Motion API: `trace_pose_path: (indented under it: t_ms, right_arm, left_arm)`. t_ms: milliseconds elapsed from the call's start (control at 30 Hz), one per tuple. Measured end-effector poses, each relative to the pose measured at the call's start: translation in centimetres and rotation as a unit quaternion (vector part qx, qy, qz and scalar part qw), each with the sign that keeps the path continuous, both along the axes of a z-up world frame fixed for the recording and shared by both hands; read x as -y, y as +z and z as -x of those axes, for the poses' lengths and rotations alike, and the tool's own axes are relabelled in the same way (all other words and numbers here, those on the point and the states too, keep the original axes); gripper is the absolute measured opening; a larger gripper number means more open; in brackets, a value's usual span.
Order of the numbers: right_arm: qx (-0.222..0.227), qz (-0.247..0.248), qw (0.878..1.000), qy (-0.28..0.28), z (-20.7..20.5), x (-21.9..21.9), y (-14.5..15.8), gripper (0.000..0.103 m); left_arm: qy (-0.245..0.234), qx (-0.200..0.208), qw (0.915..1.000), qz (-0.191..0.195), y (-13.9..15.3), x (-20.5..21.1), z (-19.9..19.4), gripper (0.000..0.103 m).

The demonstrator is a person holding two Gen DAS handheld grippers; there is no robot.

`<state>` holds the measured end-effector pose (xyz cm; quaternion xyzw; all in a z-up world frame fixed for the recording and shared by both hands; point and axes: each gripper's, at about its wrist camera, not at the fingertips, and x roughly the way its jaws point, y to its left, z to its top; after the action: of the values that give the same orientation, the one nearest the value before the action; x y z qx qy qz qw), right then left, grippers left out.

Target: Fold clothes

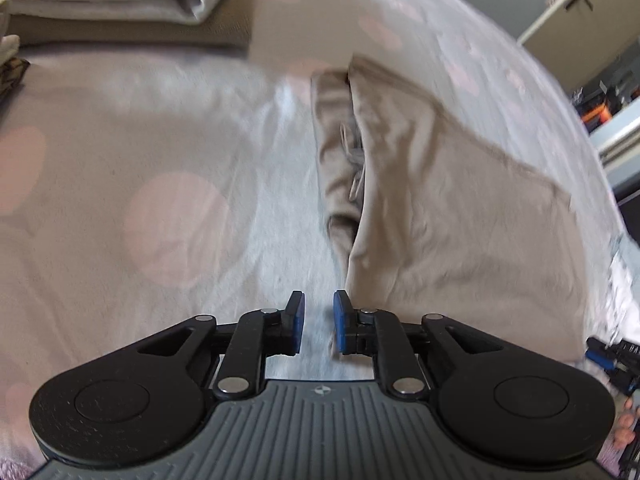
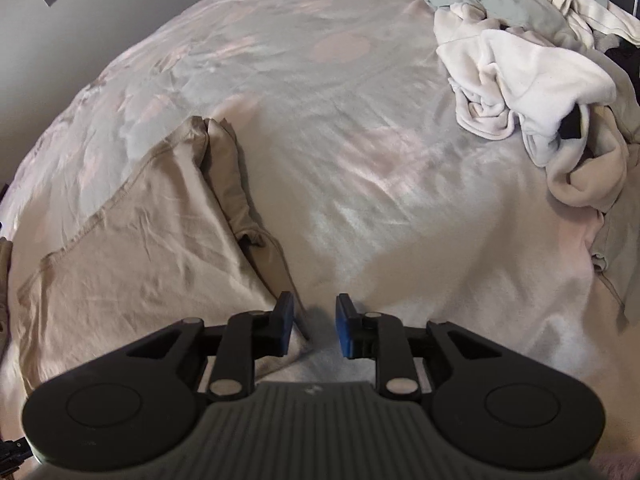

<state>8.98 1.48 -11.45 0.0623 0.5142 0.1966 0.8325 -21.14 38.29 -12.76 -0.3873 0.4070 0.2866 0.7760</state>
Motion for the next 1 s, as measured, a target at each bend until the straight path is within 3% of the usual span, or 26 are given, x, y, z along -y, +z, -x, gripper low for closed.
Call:
trace_pose_path:
  t_ms: [100, 167, 267, 367, 500, 567, 700, 733, 800, 900, 1000]
  right_arm:
    - [0.010, -0.022, 1.000, 0.003, 0.2, -0.1, 0.3, 0.029]
    - [0.019, -0.023, 0.999, 0.012, 0.4, -0.6, 0.5, 0.042]
    - [0.023, -0.028, 0.999, 0.023, 0.3, -1.2, 0.4, 0.050]
    - [0.008, -0.025, 0.999, 0.021, 0.0, -1.7, -0.2, 0.058]
    - [-0.026, 0.004, 0.999, 0.019, -0.9, -2.6, -1.8, 0.061]
    - [-0.031, -0.009, 0.999, 0.025, -1.0, -2.9, -2.1, 0.082]
    - [-0.035, -0.022, 0.998, 0.039, -1.0, -3.9, -2.6, 0.102]
    - [-0.033, -0.014, 0.998, 0.042, -0.9, -4.3, -2.6, 0.103]
    - [-0.021, 0.017, 0.998, 0.050, -0.6, -5.3, -2.7, 0.103]
    - [-0.002, 0.069, 0.995, 0.073, 0.1, -7.0, -2.8, 0.103]
    - [0.009, 0.092, 0.992, 0.081, 0.5, -7.7, -3.1, 0.103]
  left_arm:
    - [0.016, 0.022, 0.9995, -0.015, 0.4, -0.5, 0.1, 0.018]
    - [0.018, 0.027, 0.9990, -0.030, 0.7, -0.6, -0.2, 0.019]
    - [0.018, 0.028, 0.9977, -0.059, 1.0, -0.6, -0.7, 0.034]
    - [0.012, 0.015, 0.9958, -0.089, 1.0, -0.5, -1.5, 0.050]
    - [0.002, -0.031, 0.9964, -0.078, -0.5, -1.0, -2.4, 0.050]
    - [0.003, -0.048, 0.9972, -0.057, -1.5, -1.5, -2.4, 0.050]
    - [0.001, -0.043, 0.9978, -0.050, -2.0, -1.6, -2.3, 0.059]
    - [-0.003, -0.042, 0.9979, -0.049, -2.1, -1.5, -2.4, 0.062]
    - [-0.019, -0.035, 0.9980, -0.049, -2.3, -1.2, -2.7, 0.083]
    - [-0.044, -0.029, 0.9974, -0.050, -2.7, -0.8, -3.4, 0.103]
    - [-0.054, -0.043, 0.9956, -0.063, -3.0, -0.3, -4.0, 0.103]
